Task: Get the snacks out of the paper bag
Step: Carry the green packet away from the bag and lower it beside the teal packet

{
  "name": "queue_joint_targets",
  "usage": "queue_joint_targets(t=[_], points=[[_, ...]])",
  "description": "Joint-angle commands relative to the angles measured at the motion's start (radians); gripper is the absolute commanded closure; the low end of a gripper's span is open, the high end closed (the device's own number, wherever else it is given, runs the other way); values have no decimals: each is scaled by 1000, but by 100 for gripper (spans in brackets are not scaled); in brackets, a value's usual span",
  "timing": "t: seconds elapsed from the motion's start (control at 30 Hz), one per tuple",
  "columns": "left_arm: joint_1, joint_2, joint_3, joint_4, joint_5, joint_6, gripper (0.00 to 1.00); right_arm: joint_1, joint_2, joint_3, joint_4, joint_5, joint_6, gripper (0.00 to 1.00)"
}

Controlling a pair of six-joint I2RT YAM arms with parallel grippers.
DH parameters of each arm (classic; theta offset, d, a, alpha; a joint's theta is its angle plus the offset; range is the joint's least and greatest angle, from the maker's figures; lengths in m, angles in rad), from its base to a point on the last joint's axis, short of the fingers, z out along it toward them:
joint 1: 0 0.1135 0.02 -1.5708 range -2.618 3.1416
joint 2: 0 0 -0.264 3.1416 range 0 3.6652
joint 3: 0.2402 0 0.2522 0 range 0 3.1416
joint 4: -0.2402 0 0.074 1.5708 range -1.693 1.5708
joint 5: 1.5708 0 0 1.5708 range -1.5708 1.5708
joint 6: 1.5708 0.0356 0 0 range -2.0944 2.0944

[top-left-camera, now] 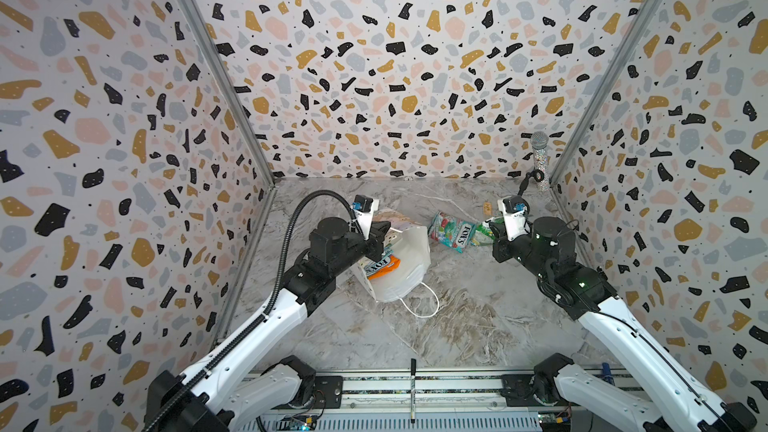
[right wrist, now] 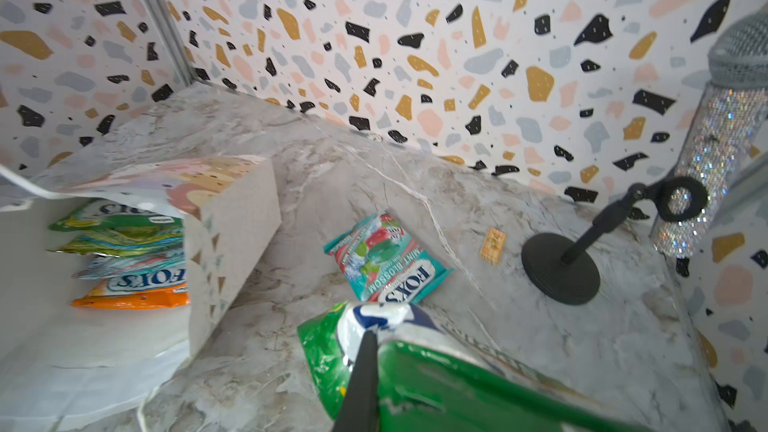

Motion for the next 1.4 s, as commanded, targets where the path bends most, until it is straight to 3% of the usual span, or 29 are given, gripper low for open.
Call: queue_joint_targets(t=[0.0,0.27,0.53,0.83,1.13,1.37], points=[[-6,0,8,19,-16,19,100,-69,19,-19,15,-78,25,100],[-7,2,8,18,-19,21,100,-196,155,-68,118,-159,32,100],[-10,1,9,13,-27,27,100,-258,291,-89,330,-232,25,100],[-9,2,9,11,-33,30,100,-349,454,-87,500,-425,1,100],[-10,3,9,8,-34,32,100,-383,531,-122,447,-440,-40,100],[-12,3,9,7,-33,34,100,-403,505,-181,352,-438,-35,100]])
